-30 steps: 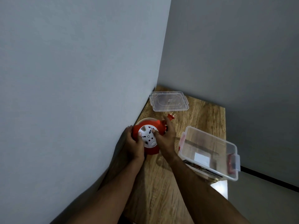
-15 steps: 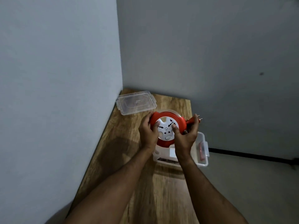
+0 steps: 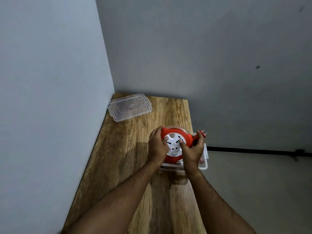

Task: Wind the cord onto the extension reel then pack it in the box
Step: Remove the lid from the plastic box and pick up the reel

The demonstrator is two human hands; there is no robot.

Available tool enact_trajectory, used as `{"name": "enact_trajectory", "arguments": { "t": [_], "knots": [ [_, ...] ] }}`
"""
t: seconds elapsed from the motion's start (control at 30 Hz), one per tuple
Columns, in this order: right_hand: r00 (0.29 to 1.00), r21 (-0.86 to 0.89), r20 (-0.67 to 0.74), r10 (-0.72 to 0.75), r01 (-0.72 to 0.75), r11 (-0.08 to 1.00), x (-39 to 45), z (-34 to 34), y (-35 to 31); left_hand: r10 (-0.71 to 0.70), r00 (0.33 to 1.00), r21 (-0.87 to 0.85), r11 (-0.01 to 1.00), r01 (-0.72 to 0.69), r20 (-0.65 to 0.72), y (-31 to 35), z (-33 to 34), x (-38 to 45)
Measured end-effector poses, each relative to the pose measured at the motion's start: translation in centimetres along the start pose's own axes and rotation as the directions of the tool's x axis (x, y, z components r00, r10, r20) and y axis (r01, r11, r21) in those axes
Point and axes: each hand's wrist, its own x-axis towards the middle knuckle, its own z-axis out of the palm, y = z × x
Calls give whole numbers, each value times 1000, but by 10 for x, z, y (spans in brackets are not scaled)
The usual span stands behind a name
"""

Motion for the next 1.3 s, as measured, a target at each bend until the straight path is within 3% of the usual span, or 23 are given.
{"name": "enact_trajectory", "arguments": {
  "t": [0.47,0.63,1.3],
  "knots": [
    [984,-315,-18,177,-174,933,4,8,13,-15,988,392,919,-47,154,-7,6,-4],
    [970,-343,-2,241,-227,912,7,9,9,7,980,476,874,-102,198,-8,7,-1],
    [964,-357,70,257,-216,909,1,18,9,14,987,496,864,-92,160,-15,-2,-1]
  ]
}}
